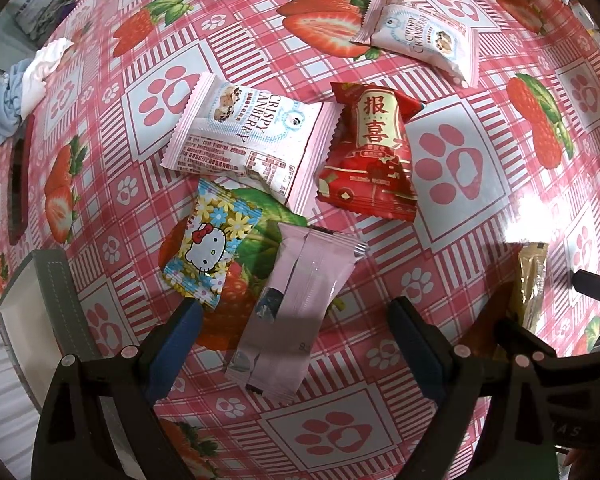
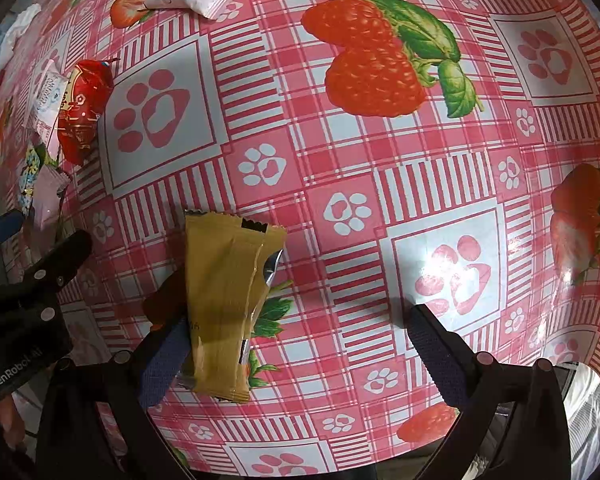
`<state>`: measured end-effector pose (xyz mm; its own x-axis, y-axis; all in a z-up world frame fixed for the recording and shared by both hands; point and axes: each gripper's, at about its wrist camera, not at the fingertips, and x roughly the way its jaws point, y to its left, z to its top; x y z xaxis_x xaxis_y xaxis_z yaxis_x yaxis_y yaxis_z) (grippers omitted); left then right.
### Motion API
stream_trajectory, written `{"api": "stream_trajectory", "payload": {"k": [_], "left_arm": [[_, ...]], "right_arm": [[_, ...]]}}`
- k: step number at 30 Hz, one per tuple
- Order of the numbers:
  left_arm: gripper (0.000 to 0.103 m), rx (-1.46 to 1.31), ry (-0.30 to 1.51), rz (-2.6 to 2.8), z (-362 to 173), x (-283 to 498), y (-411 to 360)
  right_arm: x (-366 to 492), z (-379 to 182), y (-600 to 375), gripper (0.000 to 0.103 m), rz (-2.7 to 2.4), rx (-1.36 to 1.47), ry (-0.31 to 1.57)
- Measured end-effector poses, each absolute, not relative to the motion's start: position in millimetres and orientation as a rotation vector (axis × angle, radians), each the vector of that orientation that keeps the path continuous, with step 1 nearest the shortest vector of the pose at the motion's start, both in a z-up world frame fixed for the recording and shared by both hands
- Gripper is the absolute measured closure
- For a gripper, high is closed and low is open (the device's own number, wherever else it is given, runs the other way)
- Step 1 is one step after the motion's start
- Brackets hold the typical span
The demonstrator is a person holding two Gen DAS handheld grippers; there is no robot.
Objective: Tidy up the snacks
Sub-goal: 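Close right gripper on the yellow bar while left gripper closes on the pink bar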
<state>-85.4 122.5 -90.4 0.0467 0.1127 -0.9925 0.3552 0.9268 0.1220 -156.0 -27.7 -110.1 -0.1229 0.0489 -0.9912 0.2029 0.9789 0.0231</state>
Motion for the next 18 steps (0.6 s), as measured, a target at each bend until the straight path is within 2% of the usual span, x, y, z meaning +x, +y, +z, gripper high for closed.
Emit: {"api": "stream_trajectory", "payload": {"k": [18], "left_arm": [[0.008, 0.398, 1.526, -0.186, -91.0, -84.6, 117.2]], "right_arm": [[-156.1, -111.2, -28.1, 0.000, -0.132, 0.191, 1.692]]}}
